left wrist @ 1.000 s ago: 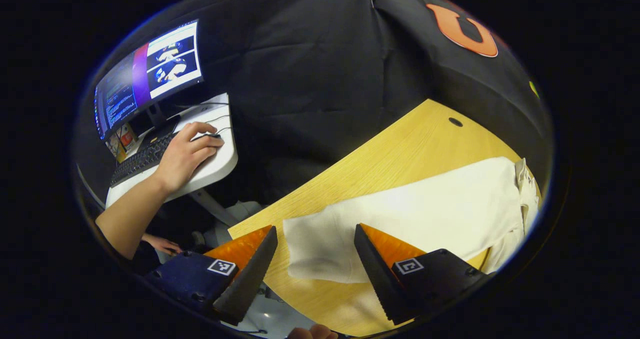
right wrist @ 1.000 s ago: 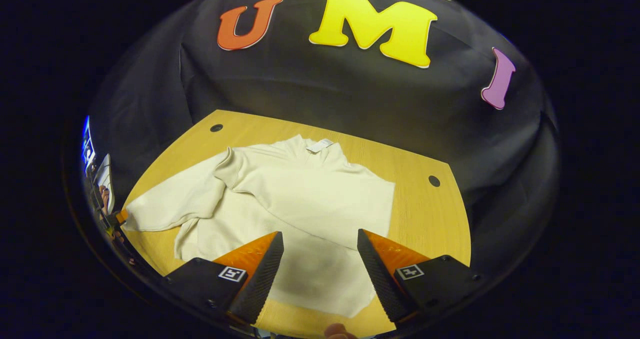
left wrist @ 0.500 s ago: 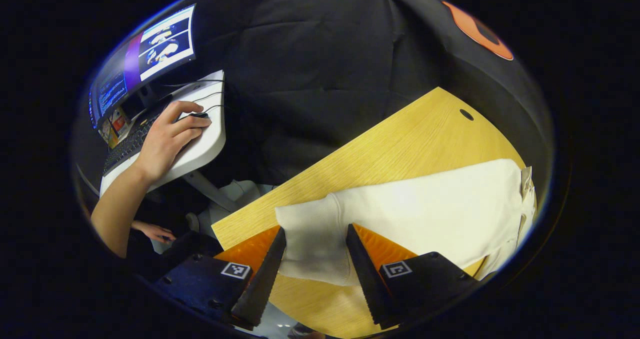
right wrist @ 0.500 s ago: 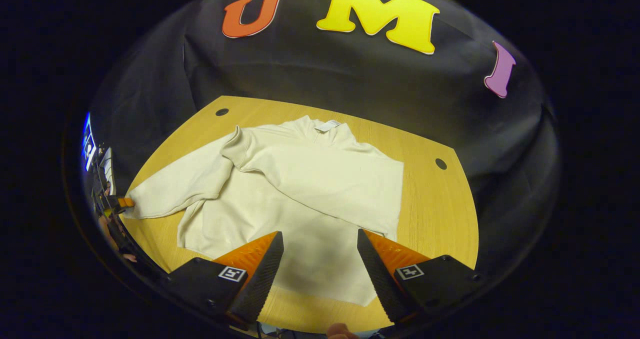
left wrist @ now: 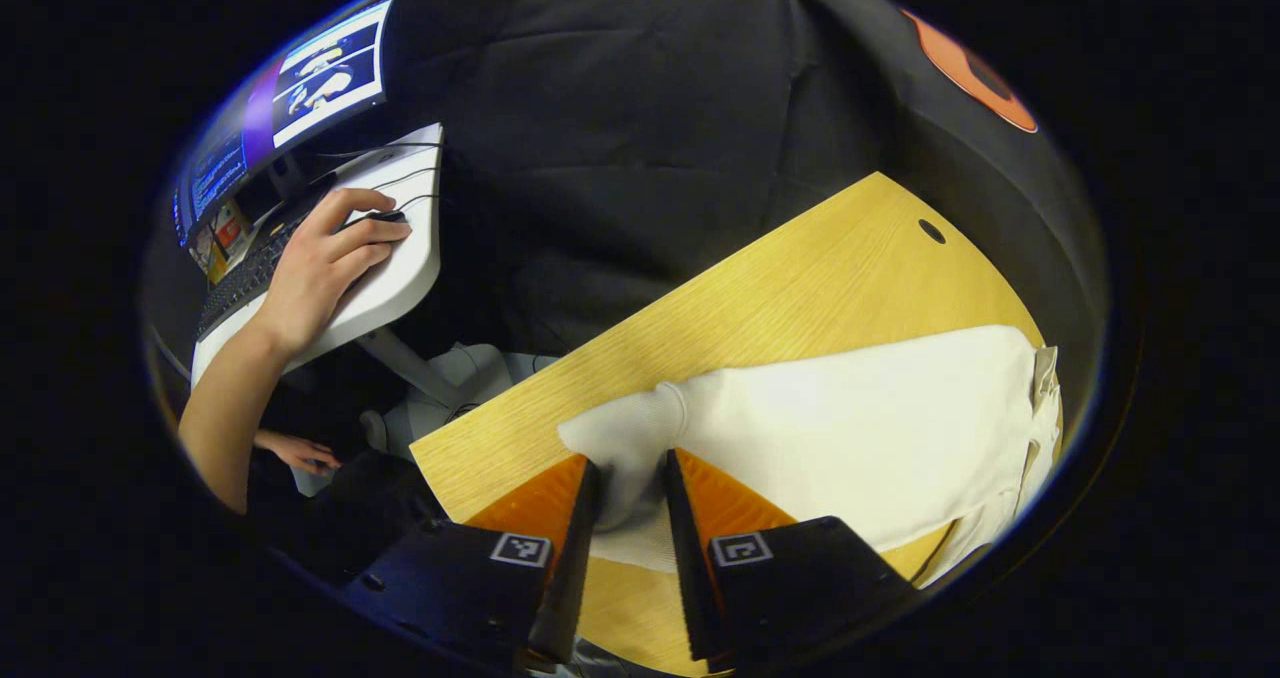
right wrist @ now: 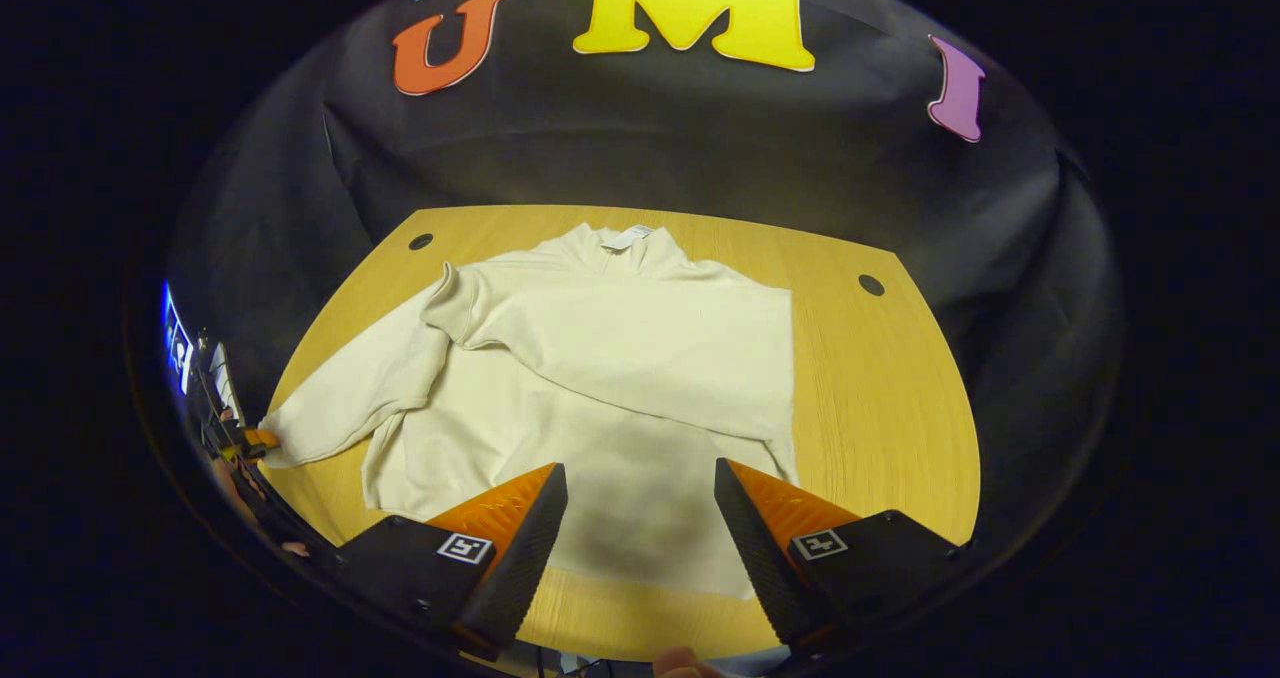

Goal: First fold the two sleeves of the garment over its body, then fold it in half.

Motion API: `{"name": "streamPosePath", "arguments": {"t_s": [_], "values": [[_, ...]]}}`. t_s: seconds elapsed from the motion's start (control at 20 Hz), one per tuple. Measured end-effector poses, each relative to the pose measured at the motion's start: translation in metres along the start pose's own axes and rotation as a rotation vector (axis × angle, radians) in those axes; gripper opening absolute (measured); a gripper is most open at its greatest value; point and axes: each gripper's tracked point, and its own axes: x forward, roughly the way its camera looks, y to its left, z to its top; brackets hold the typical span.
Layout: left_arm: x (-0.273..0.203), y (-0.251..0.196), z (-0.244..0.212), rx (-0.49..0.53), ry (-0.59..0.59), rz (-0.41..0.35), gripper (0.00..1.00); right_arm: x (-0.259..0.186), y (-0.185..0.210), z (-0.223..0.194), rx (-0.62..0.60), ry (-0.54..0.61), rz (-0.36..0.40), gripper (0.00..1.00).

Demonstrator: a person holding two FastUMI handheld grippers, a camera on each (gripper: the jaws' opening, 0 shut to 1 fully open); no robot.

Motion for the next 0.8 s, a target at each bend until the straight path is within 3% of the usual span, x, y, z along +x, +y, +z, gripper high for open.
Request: {"name": "streamPosePath", "arguments": {"t_s": [0.15, 0.25, 0.55, 0.8], "values": [[-0.001, -0.006, 0.001, 0.054, 0.010, -0.005, 0.24, -0.004, -0.012, -0.005, 0.002, -0.007, -0.004, 0.92], [-0.003, -0.011, 0.003, 0.067, 0.003, -0.010, 0.16, -0.004, -0.021, -0.010, 0.013, -0.008, -0.004, 0.92], [-0.029, -0.043, 0.022, 0.138, -0.044, -0.050, 0.09, -0.001, -0.041, -0.032, 0.024, 0.027, 0.011, 0.93], [-0.064, -0.113, 0.042, 0.192, -0.073, -0.151, 0.09, 0.000, -0.050, -0.044, 0.042, 0.043, 0.047, 0.93]]}}
